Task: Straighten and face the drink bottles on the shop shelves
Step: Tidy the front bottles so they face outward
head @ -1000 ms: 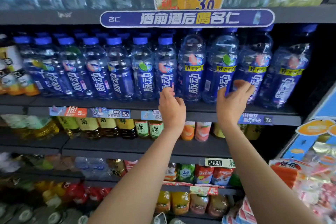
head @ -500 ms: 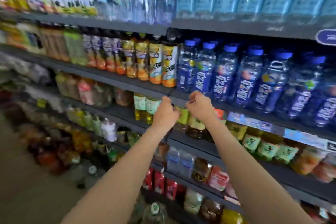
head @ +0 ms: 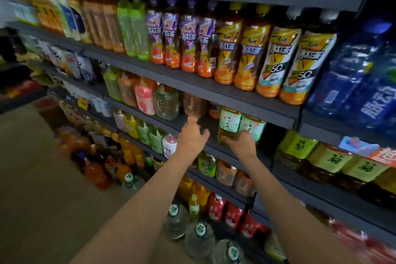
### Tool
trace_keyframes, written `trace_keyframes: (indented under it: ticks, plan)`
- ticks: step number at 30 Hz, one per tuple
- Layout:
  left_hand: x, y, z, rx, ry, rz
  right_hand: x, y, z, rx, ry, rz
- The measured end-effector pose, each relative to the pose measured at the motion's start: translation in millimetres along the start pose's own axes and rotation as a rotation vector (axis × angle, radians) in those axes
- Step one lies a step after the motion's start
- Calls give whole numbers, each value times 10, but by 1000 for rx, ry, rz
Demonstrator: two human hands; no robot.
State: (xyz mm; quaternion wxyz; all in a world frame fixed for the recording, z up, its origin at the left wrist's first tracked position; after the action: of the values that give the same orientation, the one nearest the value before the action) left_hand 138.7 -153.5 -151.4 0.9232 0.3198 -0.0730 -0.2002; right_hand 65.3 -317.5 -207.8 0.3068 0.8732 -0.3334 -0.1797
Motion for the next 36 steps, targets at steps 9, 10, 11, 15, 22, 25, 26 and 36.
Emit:
trace_keyframes:
  ticks: [9, 10, 11, 15, 22, 25, 26, 36]
  plan:
    - [1149, 309, -658, 4, -10, 91, 719, -994, -726, 87, 91, -11]
    - [1238, 391, -744, 26, -8, 112, 791, -1061, -807, 101, 87, 8]
    - [1315, 470, -821, 55, -6, 131, 863, -1103, -879, 106, 78, 38]
    - [1647, 830, -1025, 158, -23, 223, 1215, -1171, -1062, 173, -15, 187]
    - [2294, 1066, -1304, 147, -99, 144, 1604, -1577, -1154, 291, -265, 419]
    - [2437, 922, -1491, 163, -163, 78, 1551, -1783, -1098, 364, -350, 599]
    - [2485, 879, -1530, 170, -185, 64, 1543, -1841, -1069, 349, -360, 634]
    - [2769, 813, -1314, 264, -401, 212, 1798, -1747, -1243, 77, -366, 802]
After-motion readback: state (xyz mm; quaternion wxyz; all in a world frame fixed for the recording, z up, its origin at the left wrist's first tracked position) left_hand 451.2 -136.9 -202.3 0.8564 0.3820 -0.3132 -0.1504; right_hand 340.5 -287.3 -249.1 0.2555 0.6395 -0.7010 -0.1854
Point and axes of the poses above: each hand's wrist, its own x-axis towards the middle knuckle, its own y-axis out of the back of the hand, z = x × y, the point moved 9 cm from there along x, towards the middle knuckle, and after that the axes turned 2 degrees about -x, right-handed, at the moved point
